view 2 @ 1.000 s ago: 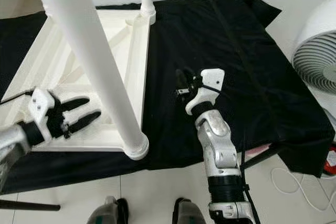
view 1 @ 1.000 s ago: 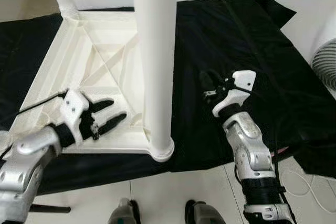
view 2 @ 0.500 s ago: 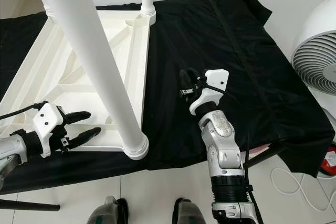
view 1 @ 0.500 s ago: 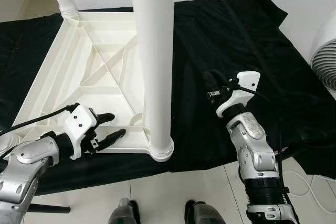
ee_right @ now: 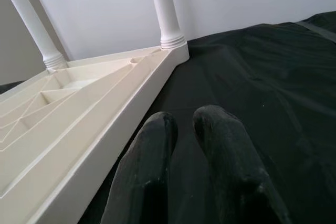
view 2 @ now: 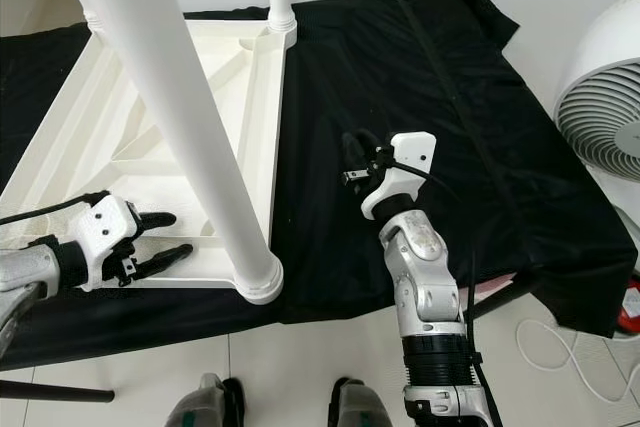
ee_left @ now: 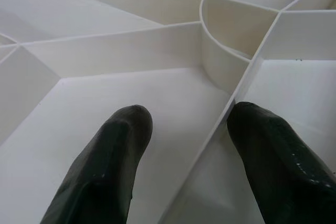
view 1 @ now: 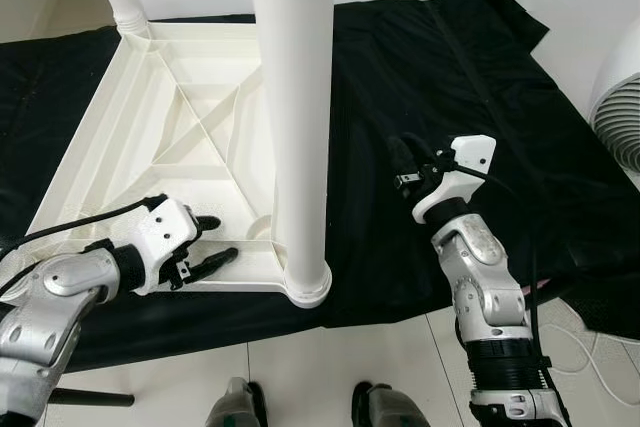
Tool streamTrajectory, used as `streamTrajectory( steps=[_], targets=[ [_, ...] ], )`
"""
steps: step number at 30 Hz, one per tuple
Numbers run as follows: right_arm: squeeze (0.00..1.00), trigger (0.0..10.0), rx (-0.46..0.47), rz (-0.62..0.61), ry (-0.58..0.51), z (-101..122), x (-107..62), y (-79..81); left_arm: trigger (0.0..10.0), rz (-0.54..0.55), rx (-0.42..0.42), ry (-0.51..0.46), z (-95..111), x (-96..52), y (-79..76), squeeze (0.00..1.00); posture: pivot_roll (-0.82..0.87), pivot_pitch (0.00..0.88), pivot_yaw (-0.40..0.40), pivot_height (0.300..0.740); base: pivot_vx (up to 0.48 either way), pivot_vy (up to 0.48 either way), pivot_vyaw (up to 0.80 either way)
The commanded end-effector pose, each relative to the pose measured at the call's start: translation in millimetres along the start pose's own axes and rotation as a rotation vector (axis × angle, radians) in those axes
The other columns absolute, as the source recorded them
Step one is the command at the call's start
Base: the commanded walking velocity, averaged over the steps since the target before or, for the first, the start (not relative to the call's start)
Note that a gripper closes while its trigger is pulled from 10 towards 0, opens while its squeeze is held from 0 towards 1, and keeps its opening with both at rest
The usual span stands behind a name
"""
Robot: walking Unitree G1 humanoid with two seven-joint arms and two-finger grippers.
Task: Building children table
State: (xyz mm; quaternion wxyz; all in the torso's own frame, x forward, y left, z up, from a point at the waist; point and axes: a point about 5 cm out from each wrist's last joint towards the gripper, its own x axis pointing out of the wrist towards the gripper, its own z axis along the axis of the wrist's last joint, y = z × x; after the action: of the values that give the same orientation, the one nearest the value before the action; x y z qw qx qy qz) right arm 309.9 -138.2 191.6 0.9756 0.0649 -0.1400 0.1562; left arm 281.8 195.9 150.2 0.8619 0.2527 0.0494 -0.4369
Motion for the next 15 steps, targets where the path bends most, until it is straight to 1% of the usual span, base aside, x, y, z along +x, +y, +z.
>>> streamTrajectory(
  steps=[1, 3, 4, 5, 7, 9, 10, 12, 13, 15],
  targets=[
    [0.00, 10.0, 0.013, 0.001, 0.004, -1.2, -0.2, 2.5, 10.0, 0.092, 0.002, 0.021, -4.1, 2.7, 6.6, 0.00, -0.04, 0.188, 0.061, 0.740, 0.000, 0.000, 0.00],
    [0.00, 10.0, 0.016, -0.009, 0.003, -1.2, -0.5, 2.0, 10.0, 0.130, -0.014, -0.004, 0.2, 11.8, 13.7, 0.00, -0.04, 0.189, 0.062, 0.740, 0.000, 0.000, 0.00],
    [0.00, 10.0, 0.016, -0.009, 0.003, -1.2, -0.5, 2.0, 10.0, 0.130, -0.014, -0.004, 0.2, 11.8, 13.7, 0.00, -0.04, 0.189, 0.062, 0.740, 0.000, 0.000, 0.00],
    [0.00, 10.0, 0.018, -0.011, 0.001, -1.1, -0.5, 2.1, 10.0, 0.149, -0.016, -0.024, 3.7, 15.8, 17.1, 0.00, -0.04, 0.190, 0.065, 0.740, 0.000, 0.000, 0.00],
    [0.00, 10.0, 0.018, -0.011, 0.001, -1.1, -0.5, 2.1, 10.0, 0.149, -0.016, -0.024, 3.7, 15.8, 17.1, 0.00, -0.04, 0.190, 0.065, 0.740, 0.000, 0.000, 0.00],
    [0.00, 10.0, 0.022, -0.016, -0.002, -1.1, -0.1, 2.6, 10.0, 0.195, -0.039, -0.074, 12.6, 24.0, 26.7, 0.00, -0.04, 0.188, 0.065, 0.740, 0.000, 0.000, 0.00],
    [0.00, 10.0, 0.022, -0.016, -0.002, -1.1, -0.1, 2.6, 10.0, 0.195, -0.039, -0.074, 12.6, 24.0, 26.7, 0.00, -0.04, 0.188, 0.065, 0.740, 0.000, 0.000, 0.00],
    [0.00, 10.0, 0.021, -0.014, -0.004, -1.3, -0.3, 3.3, 10.0, 0.216, -0.046, -0.097, 17.4, 27.8, 32.4, 0.00, -0.04, 0.189, 0.065, 0.740, 0.000, 0.000, 0.00],
    [0.00, 10.0, 0.021, -0.014, -0.004, -1.3, -0.3, 3.3, 10.0, 0.216, -0.046, -0.097, 17.4, 27.8, 32.4, 0.00, -0.04, 0.189, 0.065, 0.740, 0.000, 0.000, 0.00],
    [0.00, 10.0, 0.009, -0.004, 0.005, -2.1, -2.2, 3.6, 10.0, 0.200, -0.064, -0.138, 23.3, 24.5, 31.5, 0.00, -0.05, 0.188, 0.069, 0.740, 0.000, 0.000, 0.00]
  ],
)
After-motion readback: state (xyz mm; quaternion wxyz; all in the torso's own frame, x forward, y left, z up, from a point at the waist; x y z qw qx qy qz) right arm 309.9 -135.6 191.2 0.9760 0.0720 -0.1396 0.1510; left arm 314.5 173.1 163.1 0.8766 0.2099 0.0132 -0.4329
